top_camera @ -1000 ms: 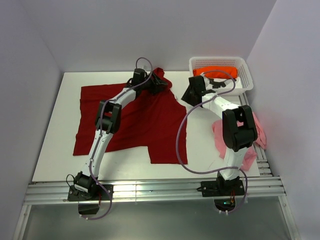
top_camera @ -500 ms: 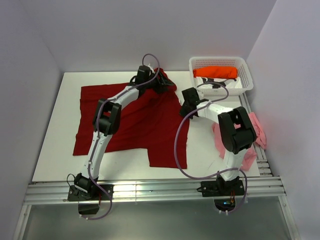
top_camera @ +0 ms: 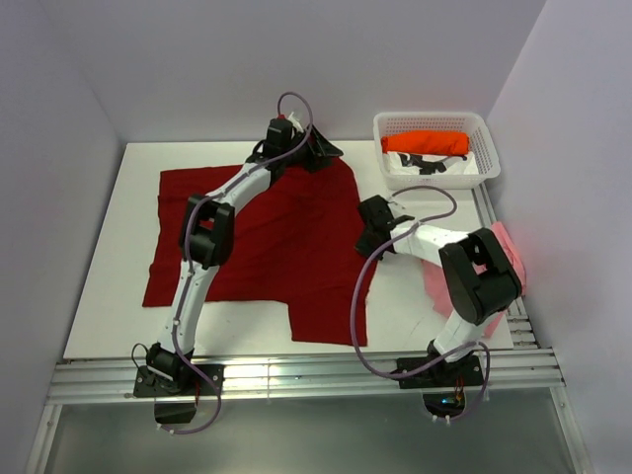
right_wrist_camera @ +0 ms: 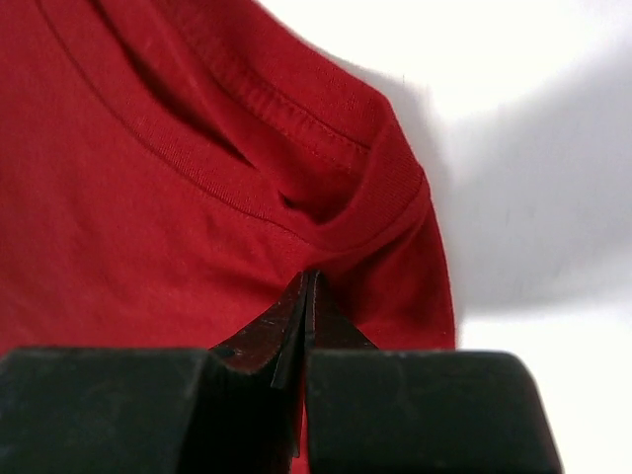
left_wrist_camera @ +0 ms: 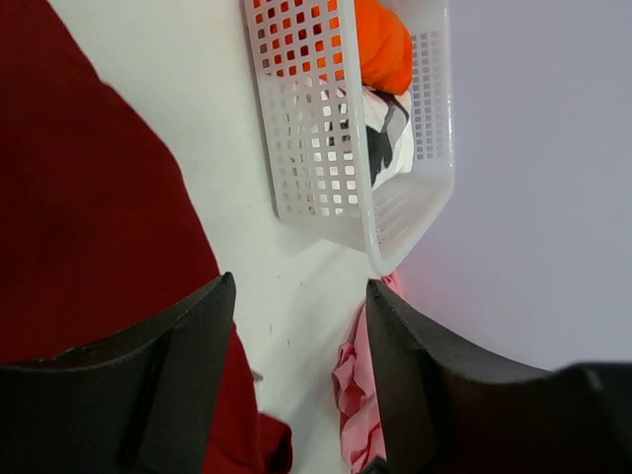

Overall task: Roll the t-shirts
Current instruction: Flatten the tshirt

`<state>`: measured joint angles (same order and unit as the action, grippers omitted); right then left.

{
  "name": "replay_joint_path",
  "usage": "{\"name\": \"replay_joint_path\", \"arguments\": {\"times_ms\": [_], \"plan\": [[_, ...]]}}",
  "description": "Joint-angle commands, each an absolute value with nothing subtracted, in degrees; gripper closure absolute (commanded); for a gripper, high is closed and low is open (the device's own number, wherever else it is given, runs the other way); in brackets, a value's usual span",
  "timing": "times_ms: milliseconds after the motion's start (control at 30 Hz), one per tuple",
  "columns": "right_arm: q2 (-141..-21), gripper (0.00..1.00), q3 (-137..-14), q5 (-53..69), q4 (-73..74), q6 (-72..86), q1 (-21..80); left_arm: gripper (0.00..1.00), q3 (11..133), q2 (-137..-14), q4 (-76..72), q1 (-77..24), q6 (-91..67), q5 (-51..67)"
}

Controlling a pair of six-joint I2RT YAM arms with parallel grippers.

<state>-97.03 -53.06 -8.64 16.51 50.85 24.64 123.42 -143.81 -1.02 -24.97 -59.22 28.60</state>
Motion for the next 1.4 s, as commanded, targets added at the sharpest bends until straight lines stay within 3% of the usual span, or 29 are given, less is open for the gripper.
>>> {"name": "replay_joint_path", "arguments": {"times_ms": [0,167,333,600,933,1367], "plan": [[-94.2,1.00,-49.1,-9.8,21.7,54.0,28.3,0.39,128.1,-147.0,-2.0,-26.4,-58.7,28.6],[-88.6,1.00,-43.8,-9.8,20.0,56.4,30.8,0.38,130.7,-150.6,-3.3,-28.4,-59.9,28.4],[-85.9,0.99,-47.6,-11.1,20.8,52.7,29.3,0.38,130.8,-152.7,-3.1,-30.1,-59.6,27.9],[-84.9,0.83,-57.2,-6.8,18.3,47.4,19.6,0.38,128.8,-152.4,-1.8,-30.1,-58.0,27.0],[-98.3,0.74,-63.5,-1.2,8.0,47.6,13.8,0.40,116.5,-146.6,-4.3,-26.2,-56.7,27.5],[-110.5,0.61,-67.1,8.1,-3.1,49.3,10.1,0.38,122.9,-142.2,3.9,-28.2,-49.1,29.1]]}}
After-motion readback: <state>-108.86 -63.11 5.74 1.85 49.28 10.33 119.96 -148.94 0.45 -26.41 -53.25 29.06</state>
